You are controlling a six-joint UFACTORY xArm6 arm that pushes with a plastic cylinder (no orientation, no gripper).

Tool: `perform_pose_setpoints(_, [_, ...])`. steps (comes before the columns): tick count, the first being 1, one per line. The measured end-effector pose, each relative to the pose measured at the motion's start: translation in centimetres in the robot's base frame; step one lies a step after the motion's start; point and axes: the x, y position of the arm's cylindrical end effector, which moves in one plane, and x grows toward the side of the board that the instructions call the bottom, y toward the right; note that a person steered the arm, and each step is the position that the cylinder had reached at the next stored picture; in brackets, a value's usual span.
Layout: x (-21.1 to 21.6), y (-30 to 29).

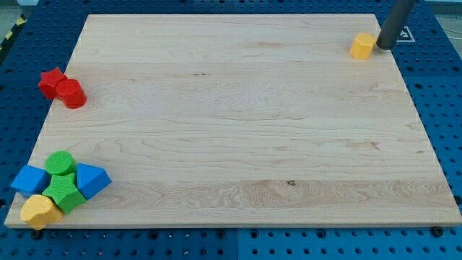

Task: Move your arm to the center of the board

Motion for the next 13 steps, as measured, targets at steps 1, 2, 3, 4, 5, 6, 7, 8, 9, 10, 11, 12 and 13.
perform_pose_setpoints(1, [0.0,0.0])
perform_pose_setpoints(2, [0.8,0.0])
perform_pose_setpoints(3, [2.3,0.0])
perform_pose_setpoints(4, [3.7,-0.3])
perform_pose_setpoints(5, [4.8,-1.2])
perform_pose_setpoints(6, [5.6,-2.5])
perform_pose_setpoints(7, [5.8,-5.2])
perform_pose_setpoints(8, [6.0,-9.3])
perform_pose_setpoints(9, [6.0,-13.4])
perform_pose_setpoints(10, [6.0,-18.2])
perform_pose_setpoints(11, [6.0,-22.0])
perform_pose_setpoints(12, [6.7,-25.9])
perform_pose_setpoints(13, [8.6,-29.3])
